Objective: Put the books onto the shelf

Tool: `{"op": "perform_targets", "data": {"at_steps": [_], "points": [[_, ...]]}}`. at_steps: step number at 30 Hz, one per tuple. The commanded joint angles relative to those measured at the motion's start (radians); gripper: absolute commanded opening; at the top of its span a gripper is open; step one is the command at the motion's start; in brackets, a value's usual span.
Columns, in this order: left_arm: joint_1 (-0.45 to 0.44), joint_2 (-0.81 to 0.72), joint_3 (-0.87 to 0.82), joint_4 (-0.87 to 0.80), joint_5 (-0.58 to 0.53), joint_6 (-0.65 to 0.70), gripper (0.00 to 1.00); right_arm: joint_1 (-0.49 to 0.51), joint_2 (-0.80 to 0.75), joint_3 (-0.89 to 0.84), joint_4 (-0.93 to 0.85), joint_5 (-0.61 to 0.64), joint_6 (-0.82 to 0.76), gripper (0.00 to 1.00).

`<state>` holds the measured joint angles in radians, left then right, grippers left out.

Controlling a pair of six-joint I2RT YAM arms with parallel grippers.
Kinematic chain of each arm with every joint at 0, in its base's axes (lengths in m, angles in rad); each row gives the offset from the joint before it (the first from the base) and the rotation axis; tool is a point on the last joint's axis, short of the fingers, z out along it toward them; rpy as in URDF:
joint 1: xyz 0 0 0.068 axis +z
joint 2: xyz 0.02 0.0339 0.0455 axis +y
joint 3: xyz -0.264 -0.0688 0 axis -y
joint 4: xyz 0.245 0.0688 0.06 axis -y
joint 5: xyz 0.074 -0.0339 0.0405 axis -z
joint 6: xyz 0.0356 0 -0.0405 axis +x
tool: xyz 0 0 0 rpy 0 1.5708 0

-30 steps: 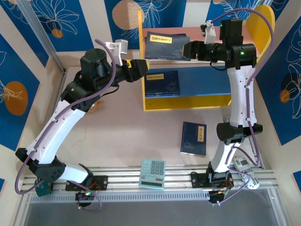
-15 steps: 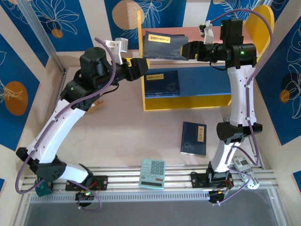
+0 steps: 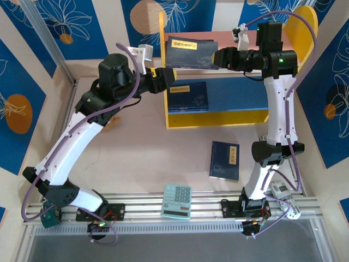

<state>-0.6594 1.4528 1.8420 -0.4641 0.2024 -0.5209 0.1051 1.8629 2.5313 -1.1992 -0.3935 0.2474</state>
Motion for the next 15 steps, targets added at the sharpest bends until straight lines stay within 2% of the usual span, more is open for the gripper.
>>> {"op": "perform_targets", "data": {"at_steps": [1, 6, 10, 15], "points": [[-0.003, 0.011, 0.028, 0.028, 0.035, 0.005, 0.64, 0.025, 0.028, -0.014, 0.016, -0.102, 0.022, 0.40], [-0.004, 0.029, 0.027, 0.040, 0.055, -0.011, 0.64, 0.022, 0.030, -0.016, 0.050, -0.097, 0.047, 0.35], [-0.003, 0.027, 0.022, 0.042, 0.056, -0.013, 0.64, 0.012, 0.023, -0.016, 0.064, -0.090, 0.066, 0.50], [-0.003, 0.012, 0.011, 0.036, 0.047, -0.013, 0.63, -0.011, -0.022, -0.055, 0.070, -0.077, 0.065, 0.53]]}}
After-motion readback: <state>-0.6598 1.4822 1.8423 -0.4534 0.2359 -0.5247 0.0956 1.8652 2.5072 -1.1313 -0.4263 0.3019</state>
